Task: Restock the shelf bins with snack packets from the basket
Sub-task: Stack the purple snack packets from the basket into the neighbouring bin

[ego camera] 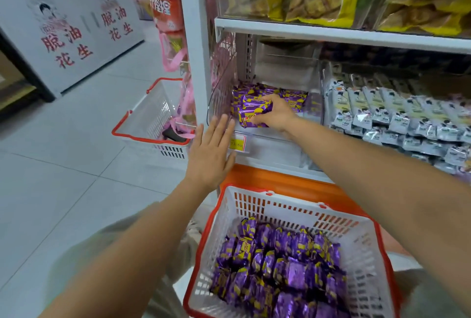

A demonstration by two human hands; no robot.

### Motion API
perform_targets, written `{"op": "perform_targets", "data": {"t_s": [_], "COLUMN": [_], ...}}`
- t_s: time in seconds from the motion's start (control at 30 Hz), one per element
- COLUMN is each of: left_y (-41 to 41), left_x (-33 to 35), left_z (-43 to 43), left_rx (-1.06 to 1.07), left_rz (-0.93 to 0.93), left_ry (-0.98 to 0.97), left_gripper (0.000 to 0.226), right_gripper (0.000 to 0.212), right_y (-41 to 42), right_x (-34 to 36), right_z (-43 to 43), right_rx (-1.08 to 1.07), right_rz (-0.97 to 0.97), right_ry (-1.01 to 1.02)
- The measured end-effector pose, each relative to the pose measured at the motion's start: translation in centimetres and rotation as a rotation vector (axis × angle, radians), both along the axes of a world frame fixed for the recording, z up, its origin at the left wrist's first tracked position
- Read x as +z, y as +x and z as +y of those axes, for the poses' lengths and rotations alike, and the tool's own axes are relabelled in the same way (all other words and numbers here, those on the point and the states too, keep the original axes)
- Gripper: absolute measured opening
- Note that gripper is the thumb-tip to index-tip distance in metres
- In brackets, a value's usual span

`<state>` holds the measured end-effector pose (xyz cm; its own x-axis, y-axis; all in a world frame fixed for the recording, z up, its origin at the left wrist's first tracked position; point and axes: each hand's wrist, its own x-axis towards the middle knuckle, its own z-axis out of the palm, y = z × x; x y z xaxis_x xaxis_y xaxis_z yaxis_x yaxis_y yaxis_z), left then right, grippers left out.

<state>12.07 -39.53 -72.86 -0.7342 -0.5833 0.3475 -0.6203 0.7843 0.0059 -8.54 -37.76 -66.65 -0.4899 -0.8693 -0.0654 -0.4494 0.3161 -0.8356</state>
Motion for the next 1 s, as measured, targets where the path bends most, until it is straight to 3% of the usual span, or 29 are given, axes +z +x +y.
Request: {"op": "perform_targets", "data": {"t_s": [0.17,0.37,0.53,0.67,0.8,0.9,1.0], "left_y": [-0.1,-0.8,-0.9,-1.0,-0.9,-1.1,-1.1], "left_x": [-1.2,-2.0,-2.4,-2.4,-2.3,-2.3,-2.2], "left_z": [-0.3,-0.4,-0.4,-0.4,-0.5,-0.2,-0.1], "left_rx": [0.008,0.035,0.051,0.038,0.013,0.025,0.035], "left_rz": [0.024,0.061,0.064,0.085,0.111,0.120,0.121], "left_ry": [-0.045,-0.070,-0.092,-0.070,-0.049,-0.041,-0.033], "left_gripper": [0.071,0.075,0.079,0.082,0.085,0.085,0.085], "right_gripper": [0.071,0.072,0.103,0.116,0.098,0.104,0.088], "right_y": [0.1,0.2,0.4,0.4,0.6,0.7,1.6], "right_x": [-1.8,-3.4,-3.9,-3.4,-3.3,-3.1,-2.2], "right_z": [-3.8,-5.8,-6.6,-6.3,-5.8,-5.6,-5.2], "right_rx": [0.073,0.048,-0.029,-0.105,-0.148,-0.152,-0.146], "right_rz": [0.189,0.188,0.189,0.048,-0.059,-0.093,-0.287], "right_ry": [0.181,0.247,0.295,0.330,0.314,0.344,0.340]}}
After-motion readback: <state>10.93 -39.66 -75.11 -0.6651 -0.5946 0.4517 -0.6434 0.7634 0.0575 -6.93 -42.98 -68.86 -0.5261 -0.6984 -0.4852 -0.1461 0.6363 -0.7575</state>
